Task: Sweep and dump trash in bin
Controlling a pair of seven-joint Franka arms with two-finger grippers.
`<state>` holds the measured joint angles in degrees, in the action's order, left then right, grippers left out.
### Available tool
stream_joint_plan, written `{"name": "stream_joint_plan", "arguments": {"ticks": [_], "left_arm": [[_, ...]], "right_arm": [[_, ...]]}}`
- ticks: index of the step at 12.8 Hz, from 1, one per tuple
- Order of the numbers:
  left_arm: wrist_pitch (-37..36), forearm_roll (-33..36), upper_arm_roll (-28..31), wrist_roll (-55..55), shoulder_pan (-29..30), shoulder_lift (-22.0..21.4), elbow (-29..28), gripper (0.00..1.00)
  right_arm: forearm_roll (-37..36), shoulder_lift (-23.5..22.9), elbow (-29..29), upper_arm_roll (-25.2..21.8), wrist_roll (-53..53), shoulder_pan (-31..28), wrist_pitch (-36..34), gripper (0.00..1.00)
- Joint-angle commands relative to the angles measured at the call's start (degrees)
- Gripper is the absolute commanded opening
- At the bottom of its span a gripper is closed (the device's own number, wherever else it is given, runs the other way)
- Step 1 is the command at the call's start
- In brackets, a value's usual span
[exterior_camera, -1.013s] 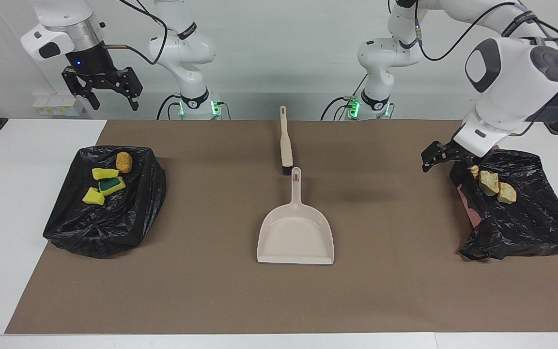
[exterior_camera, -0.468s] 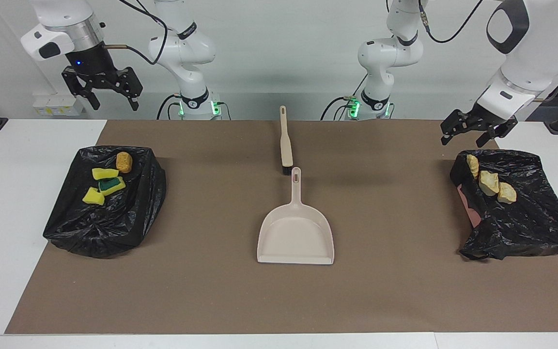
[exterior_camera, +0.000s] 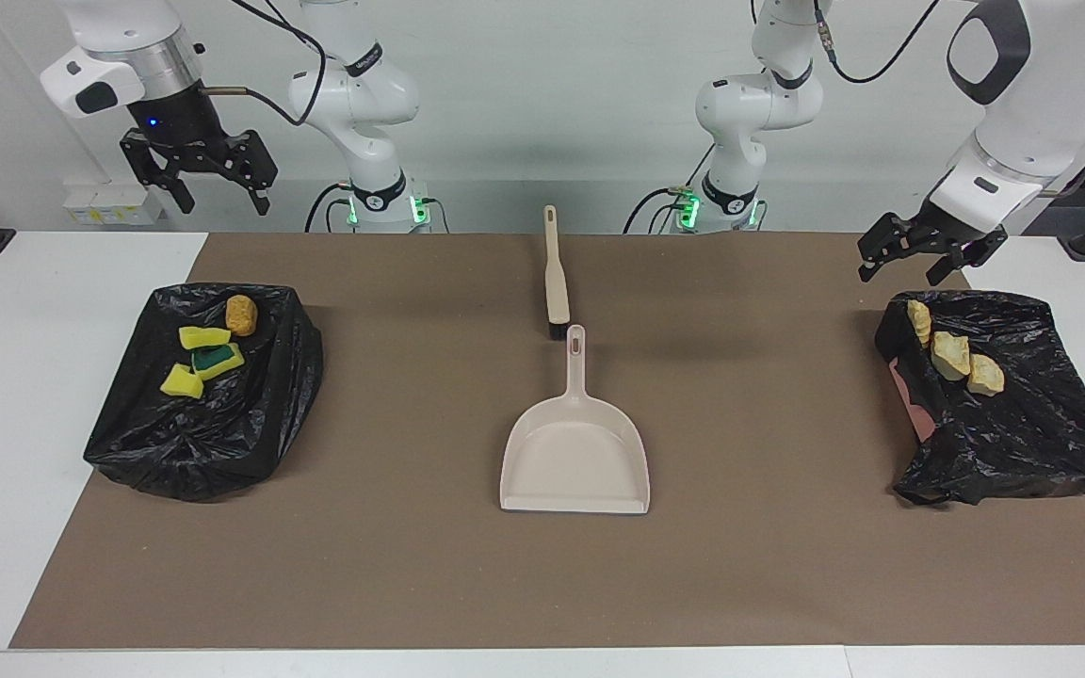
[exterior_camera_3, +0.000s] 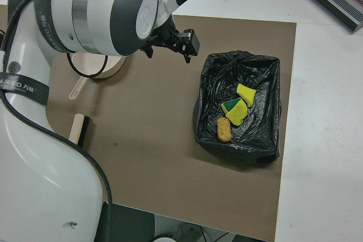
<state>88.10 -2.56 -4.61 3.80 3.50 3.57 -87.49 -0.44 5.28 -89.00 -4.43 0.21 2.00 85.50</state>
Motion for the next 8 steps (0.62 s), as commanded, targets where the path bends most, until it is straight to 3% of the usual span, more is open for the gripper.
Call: {"name": "stream_joint_plan", "arguments": {"ticks": [1,8], "left_arm": [[-0.4,0.6,-0.2,-1.0,0.4,-0.8,-0.6,1.0],[-1.6,2.0,-0.3,-0.5,0.4,-0.8,-0.2,1.0]], "right_arm": [[0.5,1.2,-1.3,0.0,-1.3,-0.4,-0.2,1.0],[0.5,1.2,-1.3,0.0,-1.3,-0.4,-0.2,1.0]]}}
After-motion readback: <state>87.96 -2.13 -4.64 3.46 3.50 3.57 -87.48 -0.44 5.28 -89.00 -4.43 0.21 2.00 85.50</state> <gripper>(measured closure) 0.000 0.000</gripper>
